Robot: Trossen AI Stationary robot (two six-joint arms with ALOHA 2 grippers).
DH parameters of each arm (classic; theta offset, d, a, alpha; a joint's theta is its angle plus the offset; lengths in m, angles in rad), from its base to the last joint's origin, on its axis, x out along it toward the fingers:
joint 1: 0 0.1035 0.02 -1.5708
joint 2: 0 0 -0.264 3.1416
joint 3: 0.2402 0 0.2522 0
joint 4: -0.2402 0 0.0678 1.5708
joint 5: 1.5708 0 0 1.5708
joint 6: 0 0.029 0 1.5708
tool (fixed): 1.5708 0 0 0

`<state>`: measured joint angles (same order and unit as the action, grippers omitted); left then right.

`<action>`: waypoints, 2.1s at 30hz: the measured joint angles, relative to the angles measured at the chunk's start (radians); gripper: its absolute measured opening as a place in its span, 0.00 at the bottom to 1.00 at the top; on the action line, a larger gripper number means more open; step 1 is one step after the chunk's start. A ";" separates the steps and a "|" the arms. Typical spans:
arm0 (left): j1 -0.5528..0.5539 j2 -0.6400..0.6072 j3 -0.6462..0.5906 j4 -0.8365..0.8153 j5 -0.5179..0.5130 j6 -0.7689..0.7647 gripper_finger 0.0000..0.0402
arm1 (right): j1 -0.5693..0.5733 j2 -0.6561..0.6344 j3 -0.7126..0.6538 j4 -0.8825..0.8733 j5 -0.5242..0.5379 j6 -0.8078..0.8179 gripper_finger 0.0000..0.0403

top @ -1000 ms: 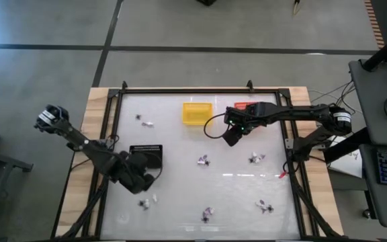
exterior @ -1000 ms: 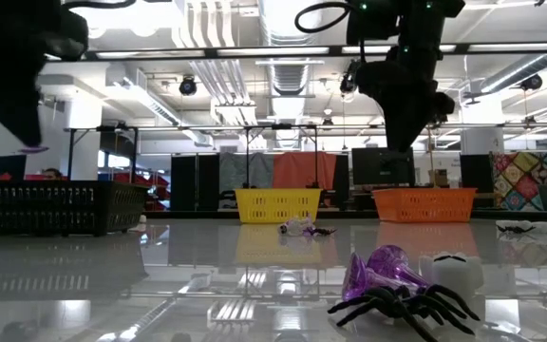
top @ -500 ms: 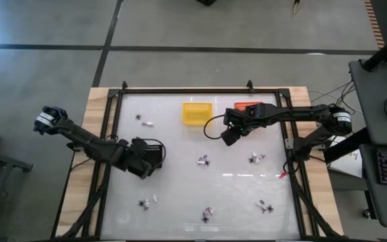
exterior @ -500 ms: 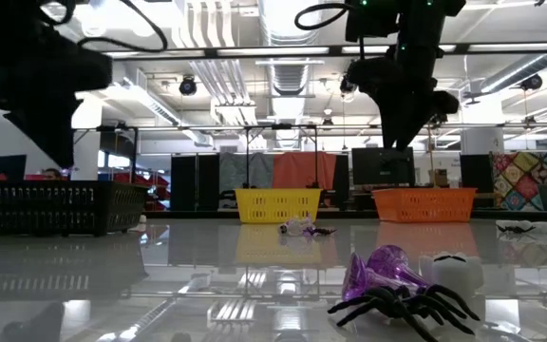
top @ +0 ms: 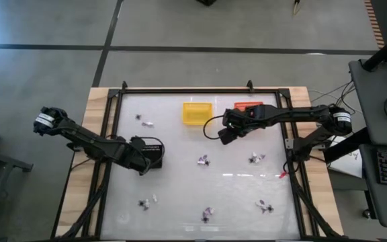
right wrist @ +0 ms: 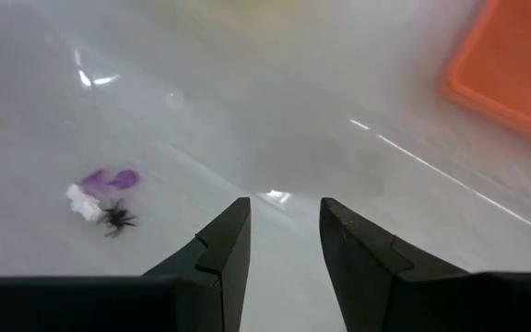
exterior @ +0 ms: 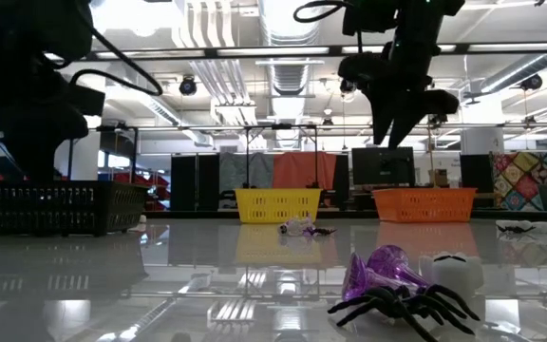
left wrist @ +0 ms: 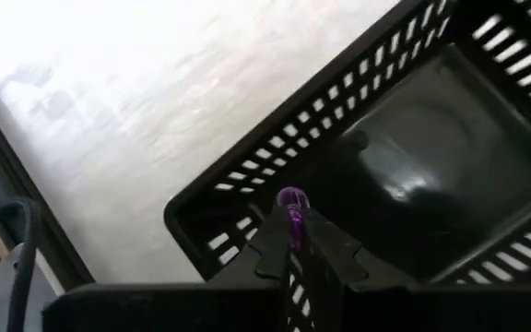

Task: Sort Halloween decoration
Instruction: Put the purple hat toy into the black basket, then put the black spider toy into the yellow basket

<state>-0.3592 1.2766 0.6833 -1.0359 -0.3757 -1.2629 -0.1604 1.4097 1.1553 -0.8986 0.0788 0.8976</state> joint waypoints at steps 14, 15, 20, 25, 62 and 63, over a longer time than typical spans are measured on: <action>0.000 -0.001 0.032 0.002 0.001 0.027 0.15 | 0.013 0.000 0.000 0.108 -0.050 -0.033 0.31; 0.000 -0.001 0.040 0.001 0.001 0.027 0.16 | 0.019 0.000 0.000 0.113 -0.058 -0.031 0.31; 0.000 -0.001 0.093 0.003 -0.008 0.064 0.16 | 0.059 0.006 0.000 0.168 -0.061 0.010 0.31; 0.002 -0.002 0.127 -0.003 -0.045 0.148 0.16 | 0.096 0.057 0.000 0.191 -0.053 0.112 0.31; 0.002 -0.008 0.141 -0.041 -0.025 0.155 0.16 | 0.222 0.447 0.050 0.456 -0.130 -0.118 0.31; 0.002 -0.008 0.141 -0.041 -0.025 0.155 0.16 | 0.222 0.454 0.050 0.456 -0.128 -0.126 0.31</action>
<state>-0.3576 1.2682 0.8238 -1.0767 -0.4004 -1.1076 0.0612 1.8636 1.2049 -0.4427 -0.0494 0.7719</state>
